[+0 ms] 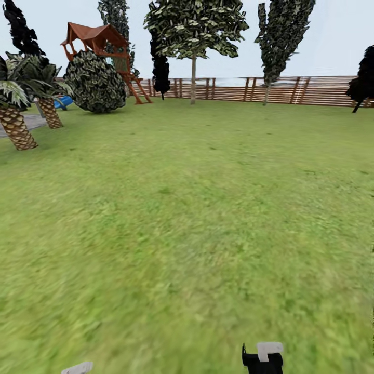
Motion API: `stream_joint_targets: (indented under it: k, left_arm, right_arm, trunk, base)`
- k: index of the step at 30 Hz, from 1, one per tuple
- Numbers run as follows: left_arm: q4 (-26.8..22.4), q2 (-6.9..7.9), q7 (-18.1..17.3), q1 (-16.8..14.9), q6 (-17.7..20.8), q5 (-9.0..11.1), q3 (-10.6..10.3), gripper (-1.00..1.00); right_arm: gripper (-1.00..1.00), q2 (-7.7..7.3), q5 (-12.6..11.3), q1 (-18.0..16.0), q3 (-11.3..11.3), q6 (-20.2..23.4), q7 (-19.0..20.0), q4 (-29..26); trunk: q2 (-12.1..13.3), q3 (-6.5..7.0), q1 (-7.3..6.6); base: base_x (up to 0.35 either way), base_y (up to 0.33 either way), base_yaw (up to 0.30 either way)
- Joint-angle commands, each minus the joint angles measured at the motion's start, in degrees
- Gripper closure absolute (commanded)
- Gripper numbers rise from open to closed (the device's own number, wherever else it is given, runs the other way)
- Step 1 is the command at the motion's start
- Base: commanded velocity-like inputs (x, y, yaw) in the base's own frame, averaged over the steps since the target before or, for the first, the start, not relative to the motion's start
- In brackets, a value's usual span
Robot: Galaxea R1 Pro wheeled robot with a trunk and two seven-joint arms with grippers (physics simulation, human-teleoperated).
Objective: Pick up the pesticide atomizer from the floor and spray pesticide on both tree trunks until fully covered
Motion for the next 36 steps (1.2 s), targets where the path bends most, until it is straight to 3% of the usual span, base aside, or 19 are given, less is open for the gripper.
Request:
stream_joint_targets:
  k: [1, 9, 28, 36]
  left_arm:
    - [0.0, 0.02, -0.04, -0.01, -0.14, 0.53, -0.48, 1.0]
    - [0.08, 0.1, -0.04, 0.08, -0.14, 0.45, -0.48, 1.0]
    - [0.01, 0.05, -0.04, 0.08, -0.14, 0.45, -0.48, 1.0]
    - [0.0, -0.07, -0.04, 0.08, -0.14, 0.45, -0.5, 1.0]
  right_arm:
    - [-1.0, 0.03, 0.61, -0.05, -0.45, -0.15, -0.24, 0.07]
    - [-1.0, 0.03, 0.52, -0.05, -0.45, -0.15, -0.24, -0.01]
    - [-1.0, -0.14, 0.5, -0.04, -0.45, -0.14, -0.41, -0.02]
    - [-1.0, -0.06, 0.43, -0.05, -0.45, -0.11, -0.33, 0.07]
  trunk:
    - [-0.02, 0.01, 0.03]
    - [-0.02, 0.36, 0.03]
    - [-0.02, 0.38, 0.03]
    - [-0.02, 0.38, 0.03]
  base:
    - [0.34, 0.085, -0.257]
    - [0.34, 0.013, -0.202]
    - [0.34, 0.0, -0.005]
    - [0.34, 0.0, -0.127]
